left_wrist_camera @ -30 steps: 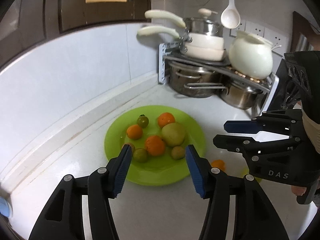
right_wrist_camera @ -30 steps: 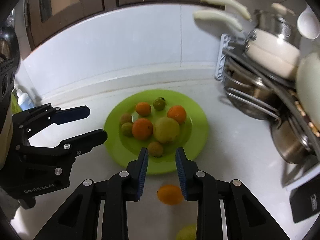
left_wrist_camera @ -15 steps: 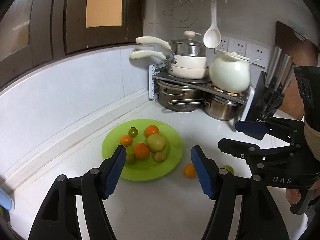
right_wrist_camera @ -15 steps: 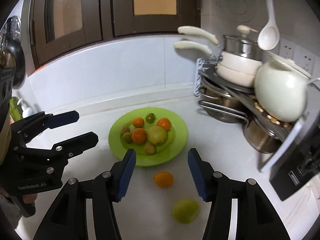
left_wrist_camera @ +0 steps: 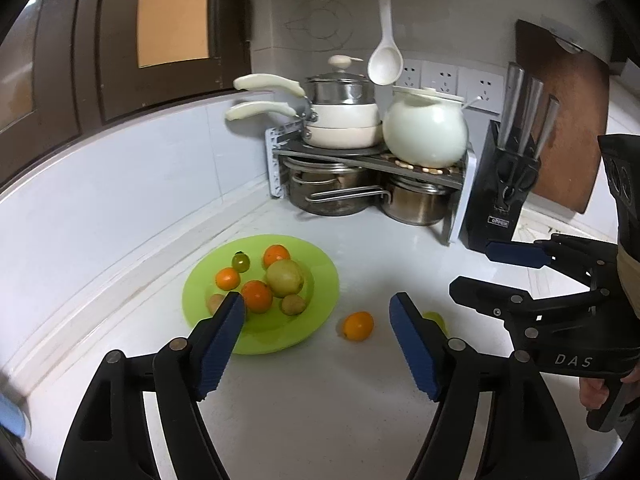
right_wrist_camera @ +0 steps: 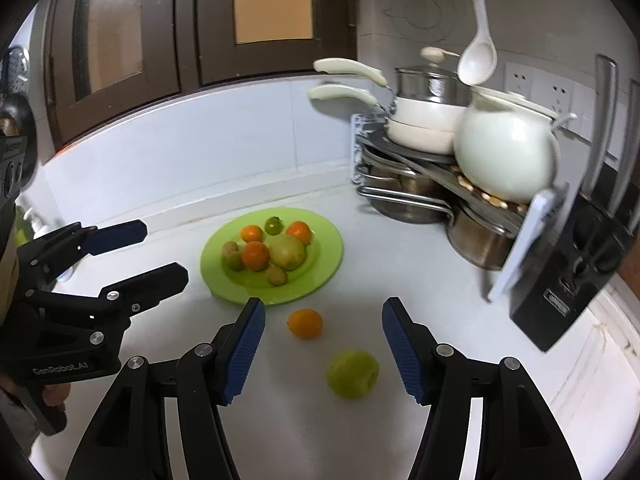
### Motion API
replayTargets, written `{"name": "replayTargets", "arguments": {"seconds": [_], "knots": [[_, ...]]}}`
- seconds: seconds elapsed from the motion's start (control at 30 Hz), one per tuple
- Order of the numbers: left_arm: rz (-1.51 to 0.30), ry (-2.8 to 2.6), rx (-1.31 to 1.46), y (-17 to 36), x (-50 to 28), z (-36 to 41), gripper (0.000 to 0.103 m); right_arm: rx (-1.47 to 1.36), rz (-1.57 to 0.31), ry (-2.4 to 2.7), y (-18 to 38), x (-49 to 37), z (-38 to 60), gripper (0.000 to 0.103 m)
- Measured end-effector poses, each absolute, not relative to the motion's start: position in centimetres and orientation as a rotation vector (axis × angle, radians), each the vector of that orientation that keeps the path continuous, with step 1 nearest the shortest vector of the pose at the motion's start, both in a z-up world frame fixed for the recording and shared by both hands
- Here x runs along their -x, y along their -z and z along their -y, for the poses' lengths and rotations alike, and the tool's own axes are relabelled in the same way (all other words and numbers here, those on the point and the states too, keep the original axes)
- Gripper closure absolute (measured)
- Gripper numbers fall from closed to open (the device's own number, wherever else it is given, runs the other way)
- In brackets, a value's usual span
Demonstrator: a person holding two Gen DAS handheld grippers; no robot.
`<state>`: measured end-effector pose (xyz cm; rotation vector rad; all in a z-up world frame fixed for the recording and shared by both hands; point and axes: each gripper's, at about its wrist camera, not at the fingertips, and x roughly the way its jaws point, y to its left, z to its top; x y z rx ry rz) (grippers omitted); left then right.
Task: Organize fruits
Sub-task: 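Withdraw both open grippers toward the small orange and green apple, then grasp the small orange with the left gripper while the right grasps the green apple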
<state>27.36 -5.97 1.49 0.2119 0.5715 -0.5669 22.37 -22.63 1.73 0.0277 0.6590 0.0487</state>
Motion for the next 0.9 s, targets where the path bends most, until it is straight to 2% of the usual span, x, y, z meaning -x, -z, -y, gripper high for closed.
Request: {"name": "replayTargets", "arguments": {"seconds": [0.47,0.9], "knots": [[-0.544,0.702,-0.319,1.6,-29.1,7.4,0.028,-0.077,-0.658,0.085,0.7,-21.8,23.1,0.040],[-0.586,0.806,-0.436,6.2,-31.5,9.7,0.028,-0.160,-0.778,0.127,5.5,-23.4,24.1,0.040]]}}
